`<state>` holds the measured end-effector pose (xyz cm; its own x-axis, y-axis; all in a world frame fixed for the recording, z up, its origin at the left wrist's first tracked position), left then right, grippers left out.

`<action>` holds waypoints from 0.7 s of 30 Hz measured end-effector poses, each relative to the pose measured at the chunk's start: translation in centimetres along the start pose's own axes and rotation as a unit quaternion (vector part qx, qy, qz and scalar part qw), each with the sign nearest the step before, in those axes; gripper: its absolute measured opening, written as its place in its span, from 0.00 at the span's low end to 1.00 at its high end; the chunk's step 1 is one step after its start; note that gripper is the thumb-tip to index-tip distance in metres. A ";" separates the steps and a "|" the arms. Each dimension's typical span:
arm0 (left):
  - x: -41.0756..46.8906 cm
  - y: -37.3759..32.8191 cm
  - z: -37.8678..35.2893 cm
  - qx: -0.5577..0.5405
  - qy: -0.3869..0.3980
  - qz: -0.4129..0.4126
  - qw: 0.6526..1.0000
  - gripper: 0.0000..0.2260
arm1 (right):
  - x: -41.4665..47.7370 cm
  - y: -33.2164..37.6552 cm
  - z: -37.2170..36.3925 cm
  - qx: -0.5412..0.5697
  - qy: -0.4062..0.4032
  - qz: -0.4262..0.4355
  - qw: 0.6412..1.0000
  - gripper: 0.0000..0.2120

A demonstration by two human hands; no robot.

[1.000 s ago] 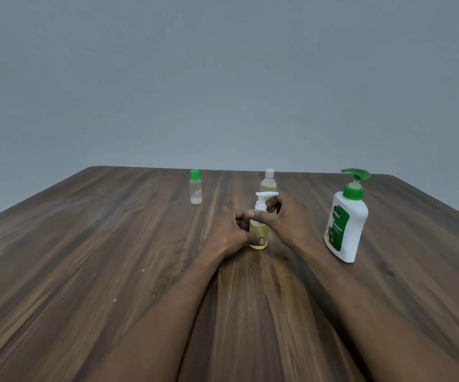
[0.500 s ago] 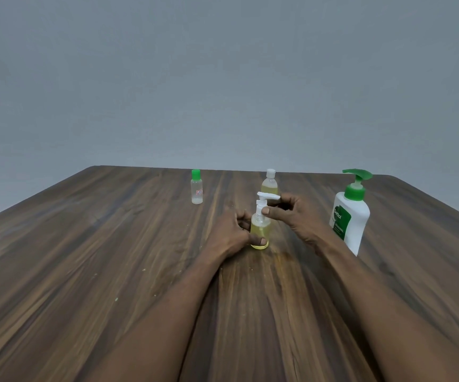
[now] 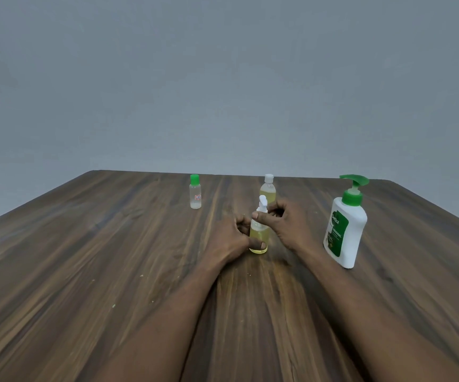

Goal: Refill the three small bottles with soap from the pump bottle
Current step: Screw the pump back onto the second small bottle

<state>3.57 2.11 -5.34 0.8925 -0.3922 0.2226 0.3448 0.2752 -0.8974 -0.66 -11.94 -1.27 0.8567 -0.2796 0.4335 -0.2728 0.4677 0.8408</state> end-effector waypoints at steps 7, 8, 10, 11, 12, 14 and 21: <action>0.0 0.2 0.1 -0.003 -0.008 0.008 1.000 0.14 | -0.3 0.8 0.1 -0.026 -0.043 0.017 0.999 0.11; 0.1 0.3 0.0 -0.002 -0.008 0.009 1.000 0.14 | -0.2 0.8 0.1 -0.028 -0.032 0.017 0.999 0.11; 0.2 0.5 0.1 -0.007 -0.010 0.011 1.000 0.16 | -0.1 0.9 0.1 -0.041 0.003 0.013 0.999 0.11; 0.2 0.6 0.1 -0.012 -0.013 0.012 1.000 0.16 | -0.1 1.0 0.1 -0.048 0.022 0.011 0.999 0.11; 0.1 0.6 0.1 -0.016 -0.014 0.013 1.000 0.16 | 0.0 0.9 0.1 -0.054 0.038 0.011 0.998 0.09; 0.2 0.8 0.1 -0.020 -0.014 0.015 1.000 0.17 | 0.2 1.1 0.4 -0.065 0.053 0.014 0.996 0.06; 0.5 1.9 2.3 0.002 0.007 0.085 0.996 0.49 | 2.1 1.0 -0.1 -0.123 0.049 0.013 0.991 0.11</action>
<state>5.38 4.45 -6.00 0.9338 -0.3524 0.0623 0.1907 0.3426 -0.9199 0.88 -11.99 0.45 0.8922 -0.1875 0.4108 -0.1911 0.6675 0.7197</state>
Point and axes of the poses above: each hand's wrist, its own x-axis towards the middle knuckle, its own z-axis out of the back of the hand, y = z × x, the point moved 9 cm from there along x, towards the middle knuckle
